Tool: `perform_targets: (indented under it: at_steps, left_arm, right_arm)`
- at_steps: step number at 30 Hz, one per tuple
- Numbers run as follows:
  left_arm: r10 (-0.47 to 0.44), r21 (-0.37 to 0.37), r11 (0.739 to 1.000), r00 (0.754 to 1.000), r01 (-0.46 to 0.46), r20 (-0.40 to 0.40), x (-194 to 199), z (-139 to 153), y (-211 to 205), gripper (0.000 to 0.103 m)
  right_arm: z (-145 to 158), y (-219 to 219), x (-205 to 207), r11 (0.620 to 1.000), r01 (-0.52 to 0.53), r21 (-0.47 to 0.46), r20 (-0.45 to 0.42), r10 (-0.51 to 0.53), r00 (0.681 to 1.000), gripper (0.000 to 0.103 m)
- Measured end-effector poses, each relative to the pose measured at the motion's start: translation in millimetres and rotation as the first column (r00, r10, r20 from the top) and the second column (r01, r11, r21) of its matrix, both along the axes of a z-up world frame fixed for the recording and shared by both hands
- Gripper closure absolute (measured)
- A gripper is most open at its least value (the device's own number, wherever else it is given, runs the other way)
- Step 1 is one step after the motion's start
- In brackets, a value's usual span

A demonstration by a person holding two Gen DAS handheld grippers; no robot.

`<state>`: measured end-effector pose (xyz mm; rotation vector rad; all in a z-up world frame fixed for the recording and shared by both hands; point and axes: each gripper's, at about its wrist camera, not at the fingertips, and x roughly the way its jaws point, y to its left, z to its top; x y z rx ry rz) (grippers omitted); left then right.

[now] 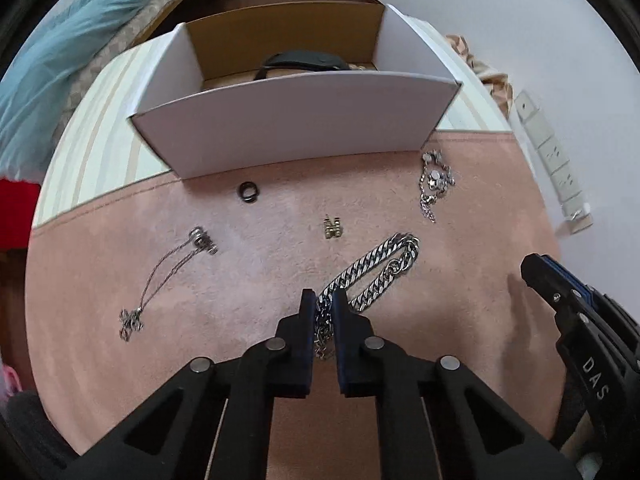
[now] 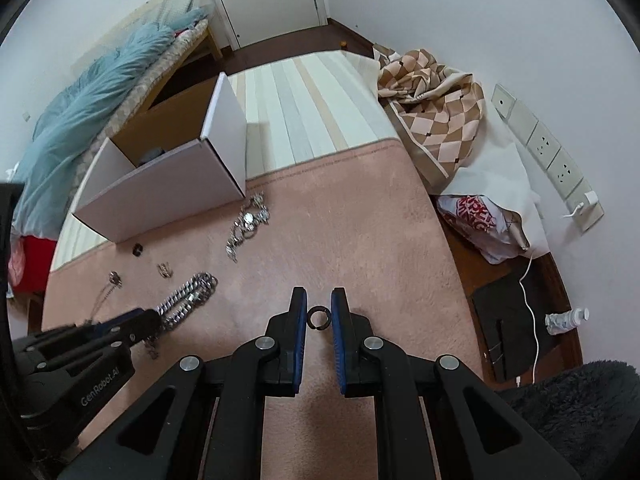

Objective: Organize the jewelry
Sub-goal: 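Grasp the silver chain bracelet with the left gripper, then lower the chain bracelet into the box while the right gripper drops the ring inside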

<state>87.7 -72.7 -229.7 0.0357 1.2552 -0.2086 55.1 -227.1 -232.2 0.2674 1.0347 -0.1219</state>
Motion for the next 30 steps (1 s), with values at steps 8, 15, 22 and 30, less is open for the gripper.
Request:
perform_targets:
  at_steps: [8,15,22,30]
  left_arm:
    - [0.076,-0.124,0.990,0.997,-0.072,0.024,-7,40,36,0.098]
    - [0.075,-0.180,0.982,0.995,-0.063,0.061,6,65,42,0.100]
    - [0.074,-0.247,0.968,0.989,-0.040,0.128,16,110,51,0.100]
    - [0.065,-0.283,0.959,0.972,0.001,0.225,54,168,57,0.102]
  right_arm:
    - [20,3,1,0.998,-0.008,0.060,0.031,0.007,0.999,0.090]
    - [36,11,8,0.993,-0.038,0.108,0.046,0.034,0.998,0.090]
    - [62,22,19,0.987,-0.093,0.127,0.080,0.084,0.993,0.090]
    - [107,35,70,0.964,-0.201,0.173,0.131,0.180,0.975,0.090]
